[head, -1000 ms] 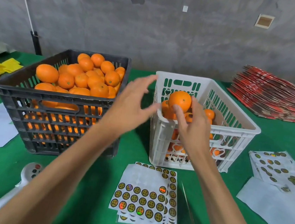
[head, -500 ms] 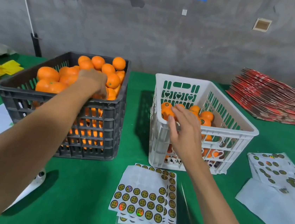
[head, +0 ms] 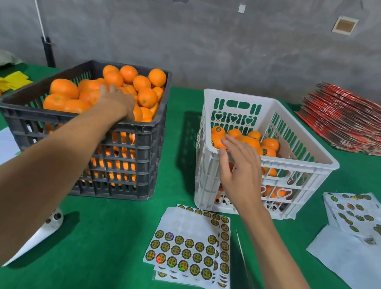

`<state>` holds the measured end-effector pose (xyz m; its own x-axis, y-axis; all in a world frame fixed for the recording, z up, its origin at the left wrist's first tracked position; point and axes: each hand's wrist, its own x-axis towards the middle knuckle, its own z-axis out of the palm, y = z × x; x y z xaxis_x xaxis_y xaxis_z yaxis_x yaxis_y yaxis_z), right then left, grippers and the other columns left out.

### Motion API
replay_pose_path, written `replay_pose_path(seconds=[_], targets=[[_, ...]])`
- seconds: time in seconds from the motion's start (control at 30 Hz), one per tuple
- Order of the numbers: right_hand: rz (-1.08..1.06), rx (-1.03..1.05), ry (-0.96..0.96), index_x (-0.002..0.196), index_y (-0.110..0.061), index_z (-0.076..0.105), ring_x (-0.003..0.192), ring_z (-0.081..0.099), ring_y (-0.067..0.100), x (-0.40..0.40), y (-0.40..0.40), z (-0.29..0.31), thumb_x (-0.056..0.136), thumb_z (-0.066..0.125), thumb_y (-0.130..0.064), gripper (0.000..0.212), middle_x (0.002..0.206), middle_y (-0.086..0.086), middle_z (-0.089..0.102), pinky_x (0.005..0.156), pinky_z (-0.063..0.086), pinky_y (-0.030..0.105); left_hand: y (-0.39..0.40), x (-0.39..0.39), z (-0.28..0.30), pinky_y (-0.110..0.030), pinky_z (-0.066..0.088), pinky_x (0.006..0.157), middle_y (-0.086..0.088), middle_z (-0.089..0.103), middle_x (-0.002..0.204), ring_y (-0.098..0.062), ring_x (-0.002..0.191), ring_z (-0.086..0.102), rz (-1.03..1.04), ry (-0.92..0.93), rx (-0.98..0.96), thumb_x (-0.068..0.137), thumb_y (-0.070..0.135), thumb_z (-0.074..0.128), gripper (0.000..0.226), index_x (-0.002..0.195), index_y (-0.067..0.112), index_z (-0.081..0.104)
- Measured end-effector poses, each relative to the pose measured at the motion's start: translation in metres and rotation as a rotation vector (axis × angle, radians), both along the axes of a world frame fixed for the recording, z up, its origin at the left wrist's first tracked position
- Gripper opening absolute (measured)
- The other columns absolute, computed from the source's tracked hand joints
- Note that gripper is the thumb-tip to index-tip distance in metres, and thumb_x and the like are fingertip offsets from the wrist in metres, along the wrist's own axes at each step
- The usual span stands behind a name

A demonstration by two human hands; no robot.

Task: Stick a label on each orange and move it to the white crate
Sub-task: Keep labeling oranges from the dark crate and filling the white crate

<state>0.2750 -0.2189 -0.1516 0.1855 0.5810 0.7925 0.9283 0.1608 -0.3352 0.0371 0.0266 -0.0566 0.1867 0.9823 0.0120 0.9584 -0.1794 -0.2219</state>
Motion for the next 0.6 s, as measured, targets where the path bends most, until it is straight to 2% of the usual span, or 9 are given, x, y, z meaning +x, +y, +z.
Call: replay_pose_path(seconds=[0.03,0.1,0.17,0.23,0.33,0.4,0.5,0.6], targets=[[0.002,0.001,0.006,0.128,-0.011,0.071,0.128,0.058,0.016,0.0,0.0,0.0,0.102,0.061,-0.017,0.028,0.135,0.002,0.067,0.112,0.039,0.046,0.0,-0.001,0.001,-0.056,0.016,0.121,-0.014,0.056,0.14,-0.037,0.141,0.036,-0.008,-0.005,-0.003,0.092,0.034,0.069,0.03,0.113,0.015,0.061],[0.005,0.002,0.011,0.127,-0.011,0.071,0.129,0.058,0.016,0.001,-0.001,-0.002,0.102,0.061,-0.017,0.027,0.135,0.002,0.066,0.113,0.039,0.046,0.0,-0.002,0.003,-0.055,0.018,0.12,-0.008,0.066,0.114,-0.032,0.119,0.052,-0.059,-0.043,0.049,0.09,0.032,0.068,0.019,0.091,0.015,0.06],[0.012,0.026,0.01,0.126,-0.01,0.071,0.128,0.059,0.017,0.001,-0.003,-0.004,0.102,0.062,-0.014,0.027,0.134,0.003,0.067,0.112,0.039,0.045,-0.01,-0.002,0.007,-0.053,0.025,0.116,-0.006,0.062,0.087,-0.03,0.096,0.054,-0.11,-0.138,0.162,0.087,0.04,0.07,0.027,0.089,0.014,0.063],[0.035,0.071,0.012,0.122,-0.008,0.073,0.124,0.061,0.02,0.0,-0.004,-0.006,0.1,0.064,-0.01,0.024,0.13,0.004,0.069,0.109,0.041,0.047,-0.03,-0.001,0.013,-0.052,0.036,0.105,-0.007,0.057,0.078,-0.036,0.091,0.058,-0.174,-0.365,0.318,0.081,0.052,0.074,0.044,0.089,0.009,0.065],[0.044,0.162,-0.021,0.115,-0.004,0.075,0.116,0.065,0.022,-0.004,-0.009,-0.012,0.097,0.065,-0.003,0.02,0.122,0.005,0.072,0.104,0.045,0.049,-0.076,0.009,0.02,-0.047,0.048,0.086,-0.01,0.064,0.081,-0.037,0.086,0.062,-0.362,-0.795,0.52,0.076,0.058,0.073,0.052,0.097,0.011,0.068],[0.042,0.221,-0.05,0.111,-0.002,0.074,0.108,0.066,0.026,-0.007,-0.013,-0.017,0.095,0.065,-0.002,0.019,0.115,0.006,0.073,0.097,0.047,0.046,-0.113,0.018,0.015,-0.044,0.051,0.085,-0.002,0.066,0.087,-0.03,0.086,0.06,-0.512,-0.973,0.553,0.075,0.058,0.073,0.05,0.104,0.018,0.068],[0.071,0.251,-0.069,0.106,0.001,0.074,0.092,0.065,0.028,-0.013,-0.019,-0.027,0.093,0.064,-0.001,0.016,0.102,0.008,0.073,0.084,0.049,0.039,-0.165,0.032,-0.018,-0.038,0.043,0.093,0.003,0.062,0.11,-0.019,0.102,0.053,-0.682,-1.017,0.534,0.078,0.053,0.076,0.064,0.129,0.018,0.062],[0.152,0.116,-0.05,0.104,0.0,0.074,0.083,0.062,0.021,-0.011,-0.03,-0.044,0.094,0.064,-0.003,0.014,0.092,0.006,0.07,0.076,0.049,0.033,-0.201,0.038,-0.074,-0.02,0.037,0.092,0.001,0.061,0.122,-0.011,0.107,0.048,-0.777,-1.038,0.42,0.078,0.042,0.083,0.074,0.14,0.012,0.056]])
